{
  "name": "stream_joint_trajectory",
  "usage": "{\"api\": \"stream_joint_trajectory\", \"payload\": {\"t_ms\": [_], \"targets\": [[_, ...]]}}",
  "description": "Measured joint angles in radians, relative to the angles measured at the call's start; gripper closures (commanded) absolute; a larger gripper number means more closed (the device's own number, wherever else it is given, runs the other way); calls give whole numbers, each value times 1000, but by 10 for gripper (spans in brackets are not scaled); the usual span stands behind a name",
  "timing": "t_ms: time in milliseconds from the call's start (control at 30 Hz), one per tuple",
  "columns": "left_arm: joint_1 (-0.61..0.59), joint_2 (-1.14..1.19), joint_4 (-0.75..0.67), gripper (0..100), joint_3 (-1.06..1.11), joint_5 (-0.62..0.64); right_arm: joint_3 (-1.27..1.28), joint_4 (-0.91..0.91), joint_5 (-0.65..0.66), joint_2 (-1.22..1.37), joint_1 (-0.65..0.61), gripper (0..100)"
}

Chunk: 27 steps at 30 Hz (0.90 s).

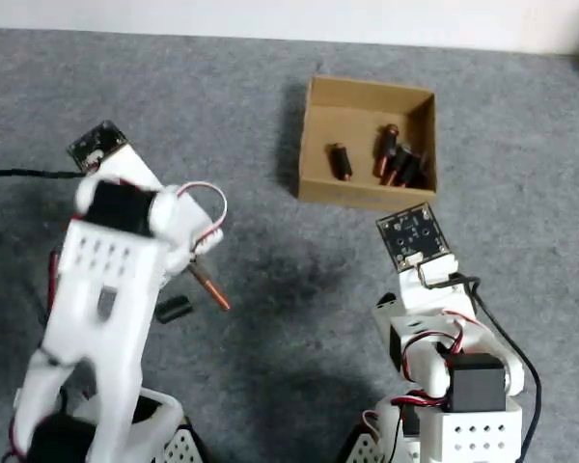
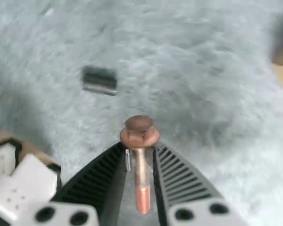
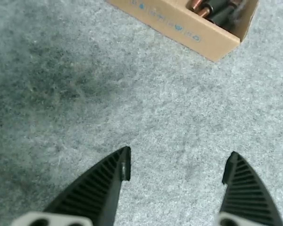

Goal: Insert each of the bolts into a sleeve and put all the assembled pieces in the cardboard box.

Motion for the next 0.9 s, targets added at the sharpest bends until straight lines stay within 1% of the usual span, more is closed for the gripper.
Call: {"api": "stream_joint_trajectory", "payload": {"t_ms": [67, 133, 233, 333, 400, 467, 567, 667, 733, 800, 900], "targets": [[20, -106, 5, 994, 0, -91, 0, 0, 0, 0, 0, 701], [32, -218, 5, 994, 0, -207, 0, 0, 0, 0, 0, 701], [32, -393, 6, 993, 60, -427, 0, 0, 0, 0, 0, 701], [32, -551, 2, 994, 195, -694, 0, 0, 0, 0, 0, 701], [32, -632, -38, 994, 298, -855, 0, 0, 0, -6, 0, 701], [32, -698, -95, 994, 414, -971, 0, 0, 0, -12, 0, 701], [34, -772, -184, 994, 582, -1043, 0, 0, 0, -12, 0, 701], [32, -847, -281, 994, 718, -1062, 0, 0, 0, -12, 0, 701], [12, -893, -318, 995, 753, -1065, 0, 0, 0, -12, -5, 701], [-38, -934, -336, 995, 755, -1068, 0, 0, -2, -12, -58, 701], [-129, -942, -339, 995, 753, -1068, 0, -41, 18, -9, -195, 701]]}}
